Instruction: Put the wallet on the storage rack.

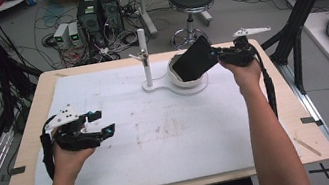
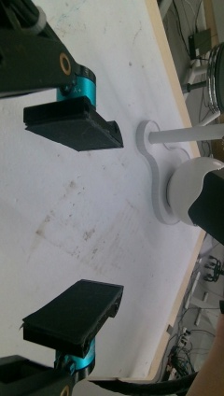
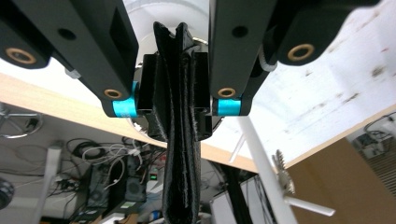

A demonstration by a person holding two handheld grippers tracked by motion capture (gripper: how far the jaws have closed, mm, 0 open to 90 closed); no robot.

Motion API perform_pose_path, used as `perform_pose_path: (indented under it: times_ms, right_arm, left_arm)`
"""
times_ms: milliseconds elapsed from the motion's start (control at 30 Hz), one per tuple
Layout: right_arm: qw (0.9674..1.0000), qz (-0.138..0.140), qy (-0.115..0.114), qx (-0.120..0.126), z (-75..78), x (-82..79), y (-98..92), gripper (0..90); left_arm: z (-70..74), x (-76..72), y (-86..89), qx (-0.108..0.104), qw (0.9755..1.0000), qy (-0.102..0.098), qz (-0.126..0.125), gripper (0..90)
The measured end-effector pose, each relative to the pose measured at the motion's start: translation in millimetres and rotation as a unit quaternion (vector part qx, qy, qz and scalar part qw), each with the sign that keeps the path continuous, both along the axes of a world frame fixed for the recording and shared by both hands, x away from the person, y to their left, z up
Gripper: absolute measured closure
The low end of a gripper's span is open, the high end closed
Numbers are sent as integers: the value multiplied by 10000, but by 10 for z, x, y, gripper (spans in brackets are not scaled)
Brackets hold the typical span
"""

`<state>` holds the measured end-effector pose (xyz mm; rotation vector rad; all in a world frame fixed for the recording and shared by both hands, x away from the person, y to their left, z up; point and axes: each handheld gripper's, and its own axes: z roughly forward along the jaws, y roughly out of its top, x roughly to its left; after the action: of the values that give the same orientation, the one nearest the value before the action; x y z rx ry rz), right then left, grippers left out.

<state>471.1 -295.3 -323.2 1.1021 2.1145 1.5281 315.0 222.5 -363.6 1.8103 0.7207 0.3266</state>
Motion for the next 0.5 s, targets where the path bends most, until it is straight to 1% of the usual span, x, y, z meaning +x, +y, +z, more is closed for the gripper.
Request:
perform_pose_path:
  times_ms: [33, 67, 133, 167, 200, 267, 300, 333, 400, 433, 500]
  right_arm:
    - [9999, -110, -4, -33, 0, 3, -6, 766]
    - [9998, -201, -28, -75, -1, 6, -14, 716]
    - [9981, -579, -74, -209, -4, 8, -46, 562]
    - [9969, -752, -49, -239, -6, 8, -63, 509]
    - [9956, -908, 36, -209, -8, 7, -86, 478]
    - [9928, -1176, 100, -204, -12, 4, -141, 399]
    - [9916, -1270, 163, -187, -14, 1, -164, 388]
    - [9915, -1283, 164, -167, -14, -1, -187, 380]
    - [9910, -1314, 136, -207, 7, -25, -210, 318]
    - [9913, -1292, 155, -188, 20, -40, -214, 300]
    - [9924, -1213, 101, -193, 63, -92, -229, 253]
  left_arm:
    - [0, 0, 2, -12, 10000, -4, 0, 249]
    - [0, 0, 7, -6, 10000, -12, 15, 249]
    - [-4, 0, 9, -9, 10000, 0, 28, 249]
    - [-6, 1, 9, -4, 10000, 2, 25, 249]
    - [-9, 2, 6, -21, 10000, 19, 10, 249]
    - [-12, 0, -8, 20, 10000, 38, -20, 249]
    - [-12, -1, -15, 40, 10000, 34, -26, 249]
    - [-14, 0, -22, 32, 10000, 39, -37, 249]
    - [-15, 3, -23, 43, 10000, 39, -45, 249]
    - [-16, 6, -23, 35, 10000, 48, -46, 249]
    - [-19, 12, -19, 48, 10000, 61, -36, 249]
